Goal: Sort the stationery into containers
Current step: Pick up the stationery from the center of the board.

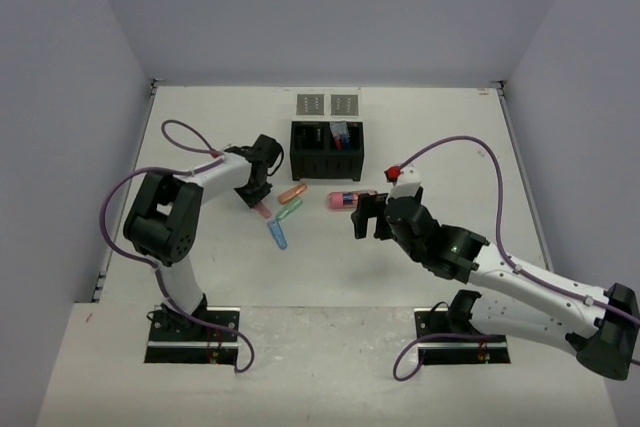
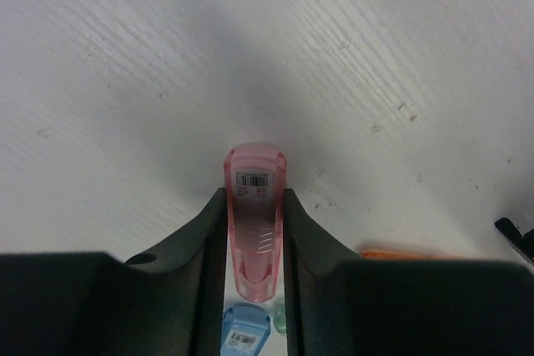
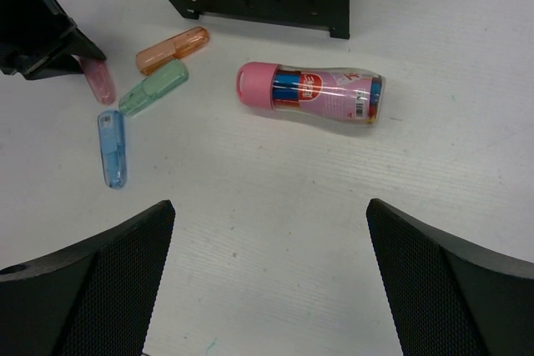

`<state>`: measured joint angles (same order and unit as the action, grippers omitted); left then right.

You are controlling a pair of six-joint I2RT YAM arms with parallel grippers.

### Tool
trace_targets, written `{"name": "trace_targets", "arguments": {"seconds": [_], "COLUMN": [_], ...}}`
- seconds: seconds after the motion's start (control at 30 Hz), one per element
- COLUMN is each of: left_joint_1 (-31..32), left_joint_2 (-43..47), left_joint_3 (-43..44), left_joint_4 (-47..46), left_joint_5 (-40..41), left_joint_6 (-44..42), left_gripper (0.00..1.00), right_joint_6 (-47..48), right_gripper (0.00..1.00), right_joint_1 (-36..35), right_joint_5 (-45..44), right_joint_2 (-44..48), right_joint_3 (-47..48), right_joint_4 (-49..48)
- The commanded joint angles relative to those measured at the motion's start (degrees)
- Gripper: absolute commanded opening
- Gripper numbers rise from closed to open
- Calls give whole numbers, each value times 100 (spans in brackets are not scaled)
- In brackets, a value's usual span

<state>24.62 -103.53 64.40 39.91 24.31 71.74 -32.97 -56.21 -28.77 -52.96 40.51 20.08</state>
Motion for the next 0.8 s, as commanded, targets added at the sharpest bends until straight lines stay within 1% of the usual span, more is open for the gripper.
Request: {"name": "trace_targets", "arguments": {"seconds": [0.0, 0.07, 0.17, 0.27, 0.3, 0.37, 0.4, 0.43, 0.47, 0.5, 0.57, 0.6, 0.77], "left_joint_1": [-167, -168, -167, -161, -167, -168, -168, -168, -168, -168, -159, -159, -159], "left_joint_2": [288, 412, 745, 1113, 1228, 1375, 1435, 1477, 1487, 1406, 1140, 1062, 467], "left_joint_3": [727, 1175, 1622, 1622, 1602, 1470, 1364, 1254, 1090, 1149, 1369, 1508, 1839], "left_joint_4": [239, 403, 228, -609, -754, -1820, -2299, -2866, -3776, -4284, -4692, -5046, -5974], "left_joint_5": [745, 1307, 1750, 1745, 1666, 1342, 1154, 930, 523, 263, 49, -171, -488], "left_joint_6": [-435, -710, -1172, -1802, -2038, -2807, -2842, -3147, -3692, -3960, -4324, -4434, -4853], "left_gripper": [0, 0, 0, 0, 0, 0, 0, 0, 0, 0, 0, 0, 0], "right_joint_6": [45, 29, 61, 111, 124, 142, 142, 143, 151, 151, 159, 166, 168], "right_gripper": [99, 99, 99, 99, 99, 99, 99, 99, 99, 99, 99, 99, 99], "right_joint_1": [12, 13, 5, 4, 4, 12, 5, 13, 13, 6, 13, 13, 13], "right_joint_5": [-47, -66, -59, -67, -67, -49, -48, -41, -40, -33, -40, -33, -23], "right_joint_2": [449, 665, 854, 1005, 1007, 1007, 1004, 979, 960, 926, 886, 870, 761], "right_joint_3": [-83, -161, -240, -261, -255, -254, -255, -263, -263, -256, -246, -246, -220], "right_joint_4": [-152, -161, -187, -208, -214, -225, -242, -250, -259, -266, -267, -274, -329]}}
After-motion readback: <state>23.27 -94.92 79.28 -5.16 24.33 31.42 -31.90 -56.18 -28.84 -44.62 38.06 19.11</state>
